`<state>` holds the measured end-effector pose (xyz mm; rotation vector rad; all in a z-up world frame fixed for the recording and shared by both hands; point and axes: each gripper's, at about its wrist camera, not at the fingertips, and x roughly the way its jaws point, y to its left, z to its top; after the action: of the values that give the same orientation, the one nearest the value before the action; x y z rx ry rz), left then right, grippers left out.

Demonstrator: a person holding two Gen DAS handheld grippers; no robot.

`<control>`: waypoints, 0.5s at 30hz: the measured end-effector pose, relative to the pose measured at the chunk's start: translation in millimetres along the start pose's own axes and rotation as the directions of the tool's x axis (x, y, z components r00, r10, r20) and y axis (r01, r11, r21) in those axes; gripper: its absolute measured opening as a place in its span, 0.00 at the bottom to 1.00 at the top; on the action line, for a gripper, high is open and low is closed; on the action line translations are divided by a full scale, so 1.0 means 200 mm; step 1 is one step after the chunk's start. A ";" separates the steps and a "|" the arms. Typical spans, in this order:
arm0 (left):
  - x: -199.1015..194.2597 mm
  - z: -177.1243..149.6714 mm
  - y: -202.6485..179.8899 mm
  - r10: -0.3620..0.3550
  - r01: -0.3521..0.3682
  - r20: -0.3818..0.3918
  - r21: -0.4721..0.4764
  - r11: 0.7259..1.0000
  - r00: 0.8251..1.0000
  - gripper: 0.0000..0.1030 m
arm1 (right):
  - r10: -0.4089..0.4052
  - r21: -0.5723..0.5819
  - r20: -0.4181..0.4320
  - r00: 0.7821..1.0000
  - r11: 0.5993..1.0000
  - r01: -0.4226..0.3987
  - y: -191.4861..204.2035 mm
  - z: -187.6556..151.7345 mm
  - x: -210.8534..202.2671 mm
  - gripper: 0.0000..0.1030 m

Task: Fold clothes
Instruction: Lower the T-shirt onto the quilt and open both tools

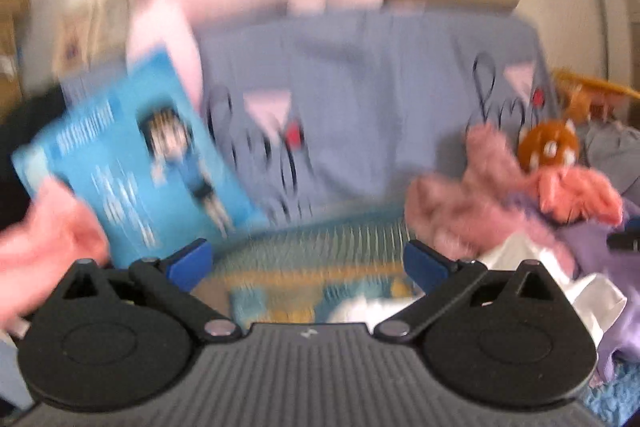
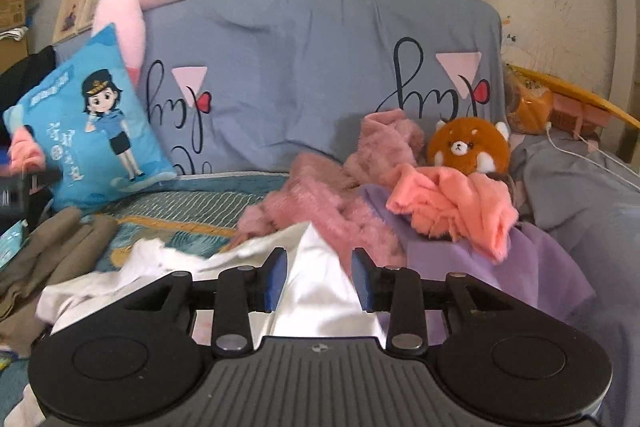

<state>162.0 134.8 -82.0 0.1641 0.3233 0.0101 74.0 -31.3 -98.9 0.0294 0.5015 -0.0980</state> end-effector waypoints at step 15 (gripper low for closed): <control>-0.45 -0.12 -0.20 0.057 -0.058 0.013 0.097 0.994 0.998 1.00 | -0.210 -0.035 -0.109 0.972 0.978 0.207 0.06 0.26 -0.18 0.99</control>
<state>69.4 95.5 -82.5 0.2697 0.3085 0.0502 68.0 -18.1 -35.7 -0.0409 0.6172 -0.2980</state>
